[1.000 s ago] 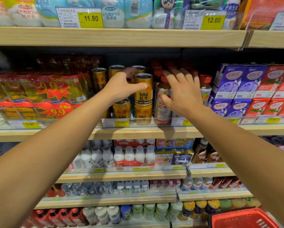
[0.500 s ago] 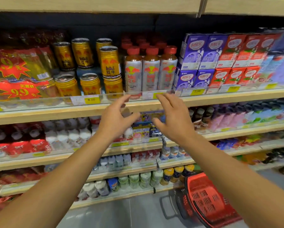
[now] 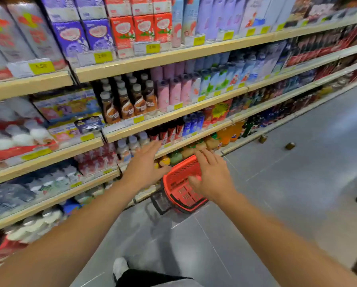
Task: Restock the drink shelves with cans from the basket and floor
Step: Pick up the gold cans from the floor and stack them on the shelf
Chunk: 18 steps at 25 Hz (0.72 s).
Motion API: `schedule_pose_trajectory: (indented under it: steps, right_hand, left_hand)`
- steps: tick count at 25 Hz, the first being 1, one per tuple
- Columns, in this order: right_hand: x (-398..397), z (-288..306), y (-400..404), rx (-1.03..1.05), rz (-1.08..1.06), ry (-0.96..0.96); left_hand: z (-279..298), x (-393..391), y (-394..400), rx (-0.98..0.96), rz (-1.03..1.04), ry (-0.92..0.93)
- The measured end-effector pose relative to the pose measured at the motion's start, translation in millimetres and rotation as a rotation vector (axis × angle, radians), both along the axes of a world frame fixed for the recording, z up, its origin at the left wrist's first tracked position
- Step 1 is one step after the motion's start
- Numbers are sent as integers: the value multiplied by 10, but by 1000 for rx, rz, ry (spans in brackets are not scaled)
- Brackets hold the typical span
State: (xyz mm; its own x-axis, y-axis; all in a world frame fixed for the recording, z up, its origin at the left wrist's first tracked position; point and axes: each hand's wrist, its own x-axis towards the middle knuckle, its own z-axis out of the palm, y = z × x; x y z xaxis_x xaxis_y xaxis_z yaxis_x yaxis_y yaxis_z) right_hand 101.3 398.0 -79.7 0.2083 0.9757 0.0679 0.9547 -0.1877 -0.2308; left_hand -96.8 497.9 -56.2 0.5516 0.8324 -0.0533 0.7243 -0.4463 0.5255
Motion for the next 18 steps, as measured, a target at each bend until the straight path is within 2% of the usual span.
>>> schedule_pose_trajectory:
  steps: [3,9,18]
  right_hand:
    - [746,-83,-480,-26,-112,22]
    - [2190,-204,-1143,-77,-338,31]
    - [4413,-414,-1092,-160,-529,9]
  left_hand:
    - [-192,802,-260,-6,-125,70]
    - [-391,2488,-569,5,-324,75]
    - [-735,4978,-171,-47,-473,78]
